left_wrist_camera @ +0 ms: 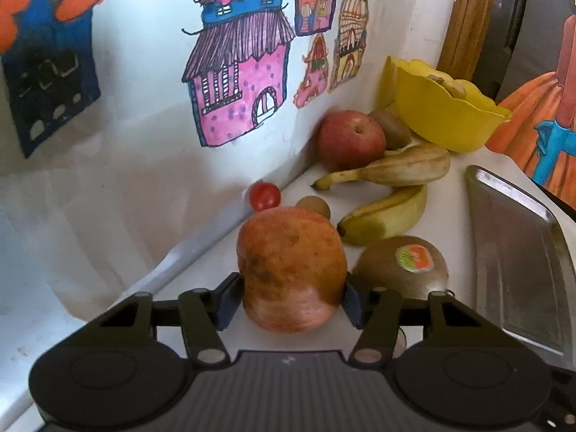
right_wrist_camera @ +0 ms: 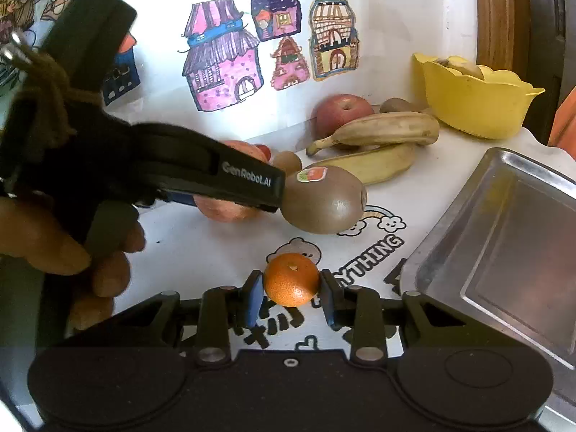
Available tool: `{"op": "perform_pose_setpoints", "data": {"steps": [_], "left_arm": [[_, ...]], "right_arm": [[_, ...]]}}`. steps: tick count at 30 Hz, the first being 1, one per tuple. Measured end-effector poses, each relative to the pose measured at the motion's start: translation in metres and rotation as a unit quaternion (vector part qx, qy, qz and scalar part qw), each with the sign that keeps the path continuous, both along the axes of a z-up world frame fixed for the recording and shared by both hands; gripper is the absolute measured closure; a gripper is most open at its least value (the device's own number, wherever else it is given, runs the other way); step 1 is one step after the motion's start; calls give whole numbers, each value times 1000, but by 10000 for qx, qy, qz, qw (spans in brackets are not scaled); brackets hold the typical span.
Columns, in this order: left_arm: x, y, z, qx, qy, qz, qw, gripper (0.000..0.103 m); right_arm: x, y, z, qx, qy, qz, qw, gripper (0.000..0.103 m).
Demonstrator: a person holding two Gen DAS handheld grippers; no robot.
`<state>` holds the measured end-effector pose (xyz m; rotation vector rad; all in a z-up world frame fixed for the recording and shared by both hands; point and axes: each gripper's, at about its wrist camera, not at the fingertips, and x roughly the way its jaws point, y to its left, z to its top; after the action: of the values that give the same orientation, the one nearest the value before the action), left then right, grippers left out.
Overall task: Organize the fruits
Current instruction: 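Close the right tool on the mandarin while the left tool grasps the pale apple, then carry the mandarin and apple over the steel tray with both tools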
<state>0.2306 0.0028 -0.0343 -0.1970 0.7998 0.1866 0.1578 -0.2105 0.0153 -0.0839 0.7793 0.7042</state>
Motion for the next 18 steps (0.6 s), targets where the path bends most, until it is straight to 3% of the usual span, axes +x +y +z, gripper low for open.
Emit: {"op": "perform_pose_setpoints", "data": {"steps": [10, 18], "left_arm": [[-13, -4, -1, 18, -98, -59, 9999, 42], [-48, -20, -1, -152, -238, -503, 9983, 42]], "right_arm": [[-1, -8, -1, 163, 18, -5, 9999, 68], [-10, -35, 9, 241, -146, -155, 9995, 68]]}}
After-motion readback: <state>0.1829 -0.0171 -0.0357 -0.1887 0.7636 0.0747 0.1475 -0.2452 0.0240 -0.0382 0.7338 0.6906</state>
